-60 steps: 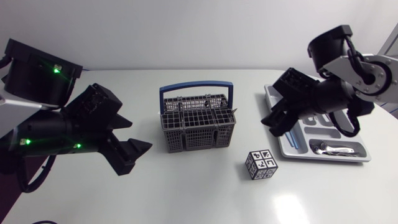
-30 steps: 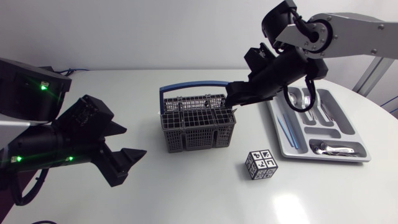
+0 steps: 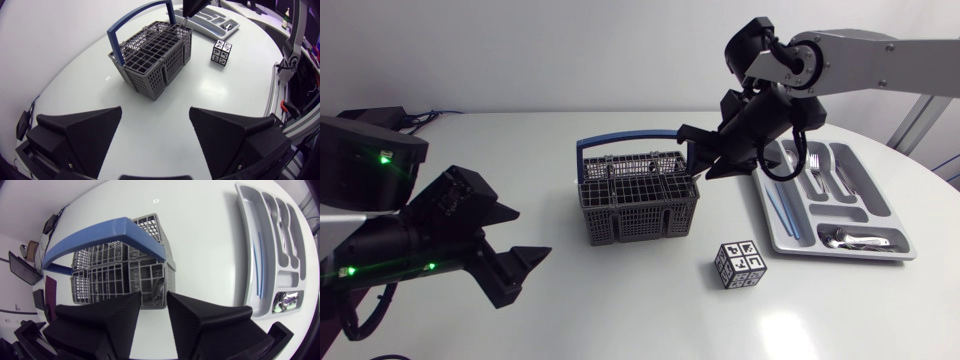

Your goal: Transfer all utensils from the basket to the drawer tray.

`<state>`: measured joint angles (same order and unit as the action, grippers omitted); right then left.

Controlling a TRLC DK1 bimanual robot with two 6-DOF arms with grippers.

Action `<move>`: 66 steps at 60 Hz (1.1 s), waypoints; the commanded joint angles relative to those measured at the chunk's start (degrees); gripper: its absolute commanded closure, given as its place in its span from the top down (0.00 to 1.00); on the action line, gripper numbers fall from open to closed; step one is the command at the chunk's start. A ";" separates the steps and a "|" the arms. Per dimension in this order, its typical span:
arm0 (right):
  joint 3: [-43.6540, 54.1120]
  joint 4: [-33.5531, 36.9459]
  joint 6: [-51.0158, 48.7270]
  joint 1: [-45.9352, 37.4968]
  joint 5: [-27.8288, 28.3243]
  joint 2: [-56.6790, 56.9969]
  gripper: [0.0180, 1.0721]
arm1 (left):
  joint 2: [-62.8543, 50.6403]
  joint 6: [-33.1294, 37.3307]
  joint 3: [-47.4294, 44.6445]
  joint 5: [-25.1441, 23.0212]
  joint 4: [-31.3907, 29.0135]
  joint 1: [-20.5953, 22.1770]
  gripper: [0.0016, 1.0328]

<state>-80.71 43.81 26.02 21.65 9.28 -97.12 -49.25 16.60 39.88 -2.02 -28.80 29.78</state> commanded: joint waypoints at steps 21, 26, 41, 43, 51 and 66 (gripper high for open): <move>-2.44 1.45 3.77 -0.47 3.55 -5.01 0.28 | -0.05 0.80 -2.35 0.35 1.81 0.54 0.91; -2.61 1.45 3.77 -0.38 3.29 -5.53 0.23 | -0.14 0.80 -2.52 0.35 1.99 1.07 0.91; -2.88 1.10 3.51 0.32 0.83 -5.62 0.18 | -0.23 0.71 -2.79 0.44 2.25 1.51 0.91; -2.97 1.10 3.51 0.41 0.48 -5.62 0.18 | -0.14 0.71 -2.88 0.44 2.25 1.60 0.91; -3.32 1.10 3.51 0.59 -0.40 -5.89 0.16 | -0.14 0.71 -3.14 0.44 2.25 1.86 0.91; -3.32 0.66 3.60 0.76 -0.49 -6.06 0.15 | -0.14 0.63 -3.14 0.53 2.25 2.39 0.91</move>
<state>-82.94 44.75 28.10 21.80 9.10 -101.86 -49.28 16.58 37.91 -1.56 -26.87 31.53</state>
